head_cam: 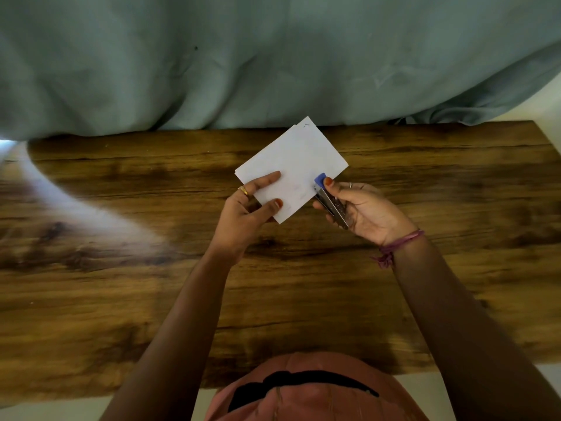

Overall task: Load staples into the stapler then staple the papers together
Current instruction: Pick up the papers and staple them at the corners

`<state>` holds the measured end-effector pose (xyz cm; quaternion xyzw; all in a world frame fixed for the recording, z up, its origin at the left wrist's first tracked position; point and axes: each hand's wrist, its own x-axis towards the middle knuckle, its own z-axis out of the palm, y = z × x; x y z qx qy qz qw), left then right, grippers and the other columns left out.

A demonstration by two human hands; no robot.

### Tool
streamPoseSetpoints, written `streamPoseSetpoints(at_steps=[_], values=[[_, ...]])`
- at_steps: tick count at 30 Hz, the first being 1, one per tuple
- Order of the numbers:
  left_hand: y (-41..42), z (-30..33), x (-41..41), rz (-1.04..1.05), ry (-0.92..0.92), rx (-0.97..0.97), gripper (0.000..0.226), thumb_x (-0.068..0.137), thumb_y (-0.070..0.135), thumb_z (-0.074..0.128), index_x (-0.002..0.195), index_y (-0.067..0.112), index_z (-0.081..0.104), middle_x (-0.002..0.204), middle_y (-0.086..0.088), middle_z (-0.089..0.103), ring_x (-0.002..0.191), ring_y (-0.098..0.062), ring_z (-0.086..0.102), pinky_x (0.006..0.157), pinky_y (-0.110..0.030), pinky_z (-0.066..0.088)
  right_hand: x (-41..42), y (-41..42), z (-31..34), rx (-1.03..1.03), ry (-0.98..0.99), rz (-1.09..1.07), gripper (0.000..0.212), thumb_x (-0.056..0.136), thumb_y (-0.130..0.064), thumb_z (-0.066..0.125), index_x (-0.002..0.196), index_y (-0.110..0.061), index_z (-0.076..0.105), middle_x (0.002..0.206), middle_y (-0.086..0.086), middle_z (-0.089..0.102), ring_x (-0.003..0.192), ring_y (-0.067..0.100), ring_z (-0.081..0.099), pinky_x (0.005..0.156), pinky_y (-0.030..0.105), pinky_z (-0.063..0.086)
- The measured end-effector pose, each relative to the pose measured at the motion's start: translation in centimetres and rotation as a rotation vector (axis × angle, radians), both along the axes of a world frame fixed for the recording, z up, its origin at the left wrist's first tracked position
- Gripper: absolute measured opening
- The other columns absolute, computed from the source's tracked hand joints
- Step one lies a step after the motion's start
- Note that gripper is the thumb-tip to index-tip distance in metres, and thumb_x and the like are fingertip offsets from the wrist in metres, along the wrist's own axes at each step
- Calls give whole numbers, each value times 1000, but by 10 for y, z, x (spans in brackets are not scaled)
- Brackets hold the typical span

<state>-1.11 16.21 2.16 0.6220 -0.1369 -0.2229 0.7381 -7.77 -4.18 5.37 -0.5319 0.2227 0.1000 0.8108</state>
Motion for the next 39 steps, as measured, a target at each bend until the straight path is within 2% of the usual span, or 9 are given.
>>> streamPoseSetpoints(at_steps=[10,13,17,20,23,26,30,36,39], values=[[-1,4,0,7,-28,31,45,86,2,67,113,38,67,129,8,52,96,-6,67,72,-24,57,4,8,-2,-80,0,-90,16,80,-22,66,92,-11,67,73,-1,74,65,8,70,47,15,48],[-1,4,-1,3,-27,32,46,86,2,67,112,39,67,130,8,52,98,-9,66,73,-25,57,4,9,-3,-177,10,-95,22,75,-27,68,91,-12,68,73,0,73,67,8,69,58,17,50],[-2,3,-1,-10,-34,33,45,86,1,66,114,37,66,128,10,53,101,-10,66,74,-25,57,5,10,-6,-246,2,-140,15,82,-23,66,90,-11,68,75,1,71,65,9,68,64,18,49],[-4,3,0,-2,-38,59,45,86,2,66,114,38,66,127,10,52,99,-11,66,74,-26,57,5,11,-6,-227,16,-144,21,81,-24,68,95,-9,68,72,0,72,64,8,68,57,15,49],[-4,3,1,8,-37,55,45,86,3,66,113,39,66,127,10,51,98,-9,66,72,-24,57,3,9,-5,-175,17,-120,33,67,-32,71,94,-12,70,73,-1,74,67,8,69,54,15,49],[-2,2,2,13,-27,53,45,85,4,67,112,40,67,130,9,50,100,-14,65,72,-24,57,0,4,-5,-69,-21,-91,31,69,-32,72,93,-13,71,84,3,74,73,12,70,61,19,51],[0,-2,3,31,-7,46,45,85,3,67,114,38,67,130,10,50,101,-12,64,72,-24,57,-2,-2,-5,1,-53,-68,32,75,-22,67,103,-9,67,96,6,74,85,17,71,60,20,53],[5,-9,3,30,17,17,43,86,5,67,117,35,66,133,4,51,105,-13,64,72,-26,57,-9,-14,-13,-35,-106,-91,32,73,-18,67,104,-11,67,103,5,73,92,18,70,70,21,56],[6,-12,4,42,35,6,43,86,5,66,118,33,65,130,5,52,102,-7,65,71,-25,57,-11,-16,-24,-148,-89,-106,40,73,-20,69,112,-13,65,110,7,71,99,18,68,80,22,55]])
